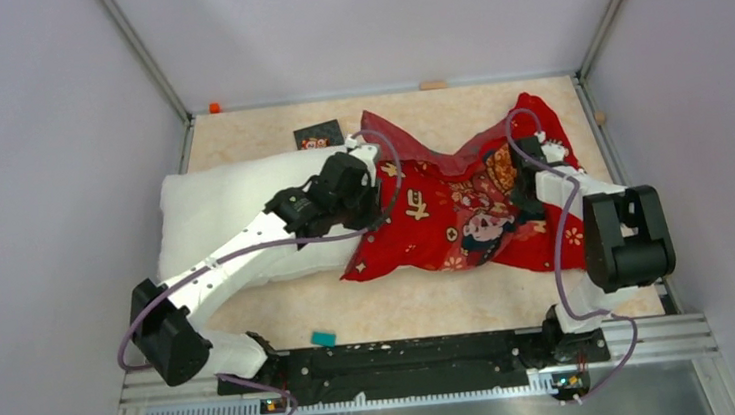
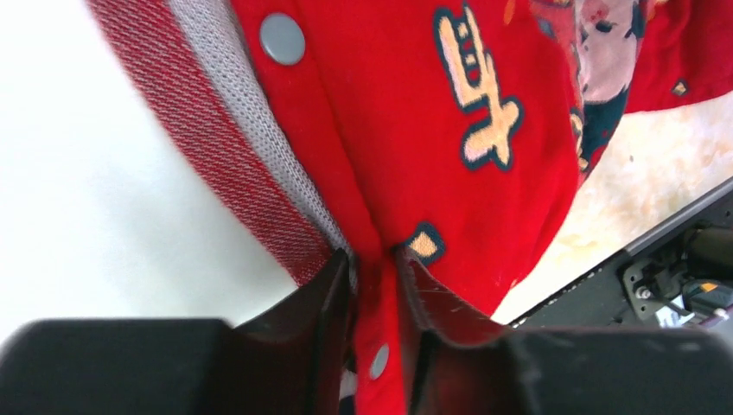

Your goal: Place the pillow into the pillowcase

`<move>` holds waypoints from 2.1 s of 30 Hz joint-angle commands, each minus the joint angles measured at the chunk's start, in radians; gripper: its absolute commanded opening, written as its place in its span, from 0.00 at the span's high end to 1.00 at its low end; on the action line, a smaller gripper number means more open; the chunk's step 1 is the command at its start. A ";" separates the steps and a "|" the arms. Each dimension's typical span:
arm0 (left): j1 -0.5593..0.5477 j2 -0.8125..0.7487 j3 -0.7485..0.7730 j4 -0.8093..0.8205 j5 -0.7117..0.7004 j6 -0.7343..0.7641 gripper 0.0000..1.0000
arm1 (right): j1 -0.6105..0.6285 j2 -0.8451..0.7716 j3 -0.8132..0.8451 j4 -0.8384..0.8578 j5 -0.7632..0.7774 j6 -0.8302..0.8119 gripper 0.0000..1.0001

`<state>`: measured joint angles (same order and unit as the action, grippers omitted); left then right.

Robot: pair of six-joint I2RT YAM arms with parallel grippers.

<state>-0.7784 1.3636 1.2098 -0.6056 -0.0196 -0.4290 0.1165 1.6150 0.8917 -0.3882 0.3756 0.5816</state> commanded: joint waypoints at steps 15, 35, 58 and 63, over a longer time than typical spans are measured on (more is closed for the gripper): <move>-0.211 0.206 0.332 -0.032 -0.071 -0.022 0.63 | -0.134 -0.205 0.155 -0.241 -0.030 -0.068 0.53; 0.091 0.226 0.298 -0.060 -0.216 0.108 0.01 | 0.527 -0.101 0.283 -0.133 -0.165 0.018 0.43; 0.283 0.169 0.323 -0.096 -0.386 0.141 1.00 | 0.407 -0.299 0.095 -0.136 -0.074 -0.031 1.00; 0.357 0.117 0.329 -0.072 -0.353 0.134 1.00 | 0.405 -0.343 0.039 -0.134 -0.076 -0.035 1.00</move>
<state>-0.4721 1.5703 1.4879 -0.6945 -0.3340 -0.3103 0.5270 1.3289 0.9653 -0.5255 0.2729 0.5640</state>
